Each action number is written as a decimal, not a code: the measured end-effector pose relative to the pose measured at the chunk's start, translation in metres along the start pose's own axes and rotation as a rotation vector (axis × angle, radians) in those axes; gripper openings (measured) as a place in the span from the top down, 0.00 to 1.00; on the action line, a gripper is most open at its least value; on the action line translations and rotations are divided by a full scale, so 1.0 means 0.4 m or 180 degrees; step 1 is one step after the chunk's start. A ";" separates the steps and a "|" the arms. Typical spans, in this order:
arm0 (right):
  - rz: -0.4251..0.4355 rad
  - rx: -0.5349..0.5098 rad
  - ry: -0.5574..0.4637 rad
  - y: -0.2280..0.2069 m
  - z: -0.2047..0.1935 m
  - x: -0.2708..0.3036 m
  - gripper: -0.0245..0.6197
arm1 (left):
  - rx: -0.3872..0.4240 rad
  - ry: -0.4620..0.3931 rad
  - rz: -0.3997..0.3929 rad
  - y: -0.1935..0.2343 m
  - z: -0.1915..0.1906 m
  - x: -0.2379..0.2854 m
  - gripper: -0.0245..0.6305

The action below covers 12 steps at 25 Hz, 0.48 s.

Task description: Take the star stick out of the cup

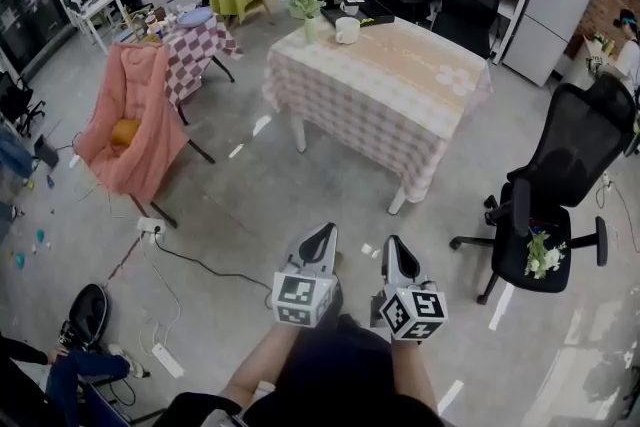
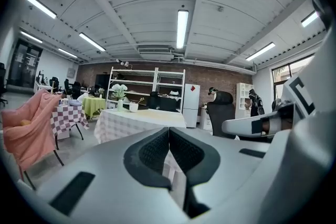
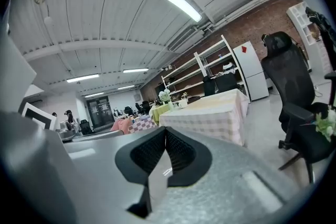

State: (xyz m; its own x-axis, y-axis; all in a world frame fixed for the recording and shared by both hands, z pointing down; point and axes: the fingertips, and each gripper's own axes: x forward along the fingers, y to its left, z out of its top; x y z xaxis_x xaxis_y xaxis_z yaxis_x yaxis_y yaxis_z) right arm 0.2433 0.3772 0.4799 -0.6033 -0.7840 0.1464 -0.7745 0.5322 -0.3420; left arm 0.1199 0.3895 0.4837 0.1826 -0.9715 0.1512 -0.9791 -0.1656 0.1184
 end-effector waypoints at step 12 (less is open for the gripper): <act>0.0042 0.0019 0.0006 -0.056 0.057 0.157 0.96 | -0.0022 0.0025 0.0020 0.059 0.041 0.168 0.95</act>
State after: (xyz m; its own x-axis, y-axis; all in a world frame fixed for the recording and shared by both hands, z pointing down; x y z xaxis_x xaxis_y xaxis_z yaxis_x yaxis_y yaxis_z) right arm 0.2270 0.3087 0.4755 -0.6138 -0.7763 0.1435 -0.7653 0.5406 -0.3493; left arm 0.1074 0.3175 0.4804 0.1773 -0.9711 0.1597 -0.9795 -0.1584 0.1243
